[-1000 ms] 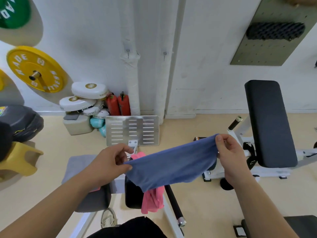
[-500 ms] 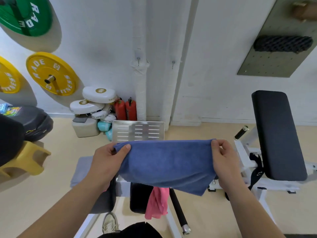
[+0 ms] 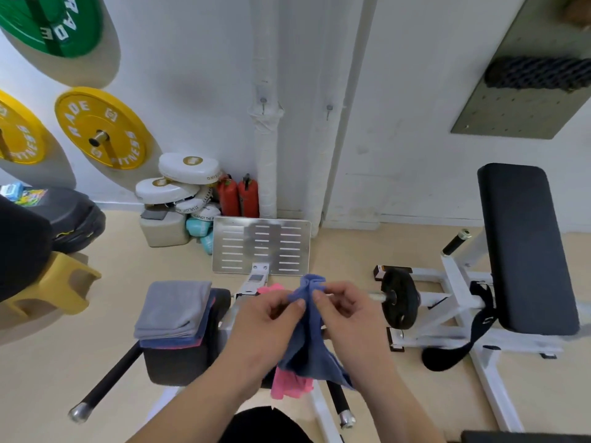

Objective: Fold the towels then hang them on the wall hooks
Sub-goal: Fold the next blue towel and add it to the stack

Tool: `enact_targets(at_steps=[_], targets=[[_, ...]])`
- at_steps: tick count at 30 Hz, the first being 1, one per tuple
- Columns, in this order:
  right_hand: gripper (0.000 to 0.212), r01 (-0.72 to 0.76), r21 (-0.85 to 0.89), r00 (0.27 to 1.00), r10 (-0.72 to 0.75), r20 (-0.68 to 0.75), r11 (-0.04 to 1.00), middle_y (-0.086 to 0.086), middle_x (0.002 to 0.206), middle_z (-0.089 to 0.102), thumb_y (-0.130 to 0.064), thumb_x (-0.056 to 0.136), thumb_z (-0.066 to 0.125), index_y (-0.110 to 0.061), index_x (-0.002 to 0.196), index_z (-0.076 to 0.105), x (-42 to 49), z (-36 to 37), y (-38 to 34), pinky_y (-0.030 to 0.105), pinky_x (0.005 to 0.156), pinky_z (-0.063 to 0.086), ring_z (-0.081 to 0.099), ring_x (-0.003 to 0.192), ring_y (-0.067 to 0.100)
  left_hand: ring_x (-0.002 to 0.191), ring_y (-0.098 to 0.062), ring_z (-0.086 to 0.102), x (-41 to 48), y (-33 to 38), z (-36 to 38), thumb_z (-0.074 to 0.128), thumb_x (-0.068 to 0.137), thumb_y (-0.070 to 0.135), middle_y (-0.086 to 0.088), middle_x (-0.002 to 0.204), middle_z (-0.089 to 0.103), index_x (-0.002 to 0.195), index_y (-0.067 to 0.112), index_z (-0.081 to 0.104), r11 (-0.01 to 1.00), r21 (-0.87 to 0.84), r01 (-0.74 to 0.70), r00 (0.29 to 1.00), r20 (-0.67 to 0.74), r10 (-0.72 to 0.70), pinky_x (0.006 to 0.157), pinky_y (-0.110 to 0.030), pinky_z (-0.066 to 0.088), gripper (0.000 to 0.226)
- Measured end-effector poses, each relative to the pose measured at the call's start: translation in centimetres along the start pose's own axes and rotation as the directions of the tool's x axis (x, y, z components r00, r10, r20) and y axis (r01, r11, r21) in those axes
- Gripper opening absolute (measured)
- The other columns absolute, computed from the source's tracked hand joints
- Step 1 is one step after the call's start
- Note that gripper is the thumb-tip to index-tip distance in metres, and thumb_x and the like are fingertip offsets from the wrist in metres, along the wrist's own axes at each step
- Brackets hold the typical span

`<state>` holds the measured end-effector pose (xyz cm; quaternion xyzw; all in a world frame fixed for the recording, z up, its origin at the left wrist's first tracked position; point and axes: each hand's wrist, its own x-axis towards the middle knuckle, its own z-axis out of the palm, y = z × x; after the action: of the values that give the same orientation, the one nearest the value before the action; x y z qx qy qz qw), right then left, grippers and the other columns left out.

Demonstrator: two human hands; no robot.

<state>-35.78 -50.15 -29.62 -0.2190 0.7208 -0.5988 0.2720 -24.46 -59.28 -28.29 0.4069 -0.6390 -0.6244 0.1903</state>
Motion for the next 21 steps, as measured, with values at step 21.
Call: enact_targets(at_steps=[21], targets=[[0.031,0.045,-0.051,0.994,-0.04,0.104,0.998,-0.002,0.075,0.068,-0.032,0.101,0.062,-0.014,0.078,0.071,-1.4,-1.2,1.4,0.04,0.075,0.052,0.063,0.074,0.016,0.094,-0.028,0.074,-0.8,0.1,2.1,0.064,0.097,0.01,-0.008,0.091,0.078,0.098,0.017,0.076,1.0,0.028,0.004,0.995,0.104,-0.007,0.086,-0.04,0.061,0.014]])
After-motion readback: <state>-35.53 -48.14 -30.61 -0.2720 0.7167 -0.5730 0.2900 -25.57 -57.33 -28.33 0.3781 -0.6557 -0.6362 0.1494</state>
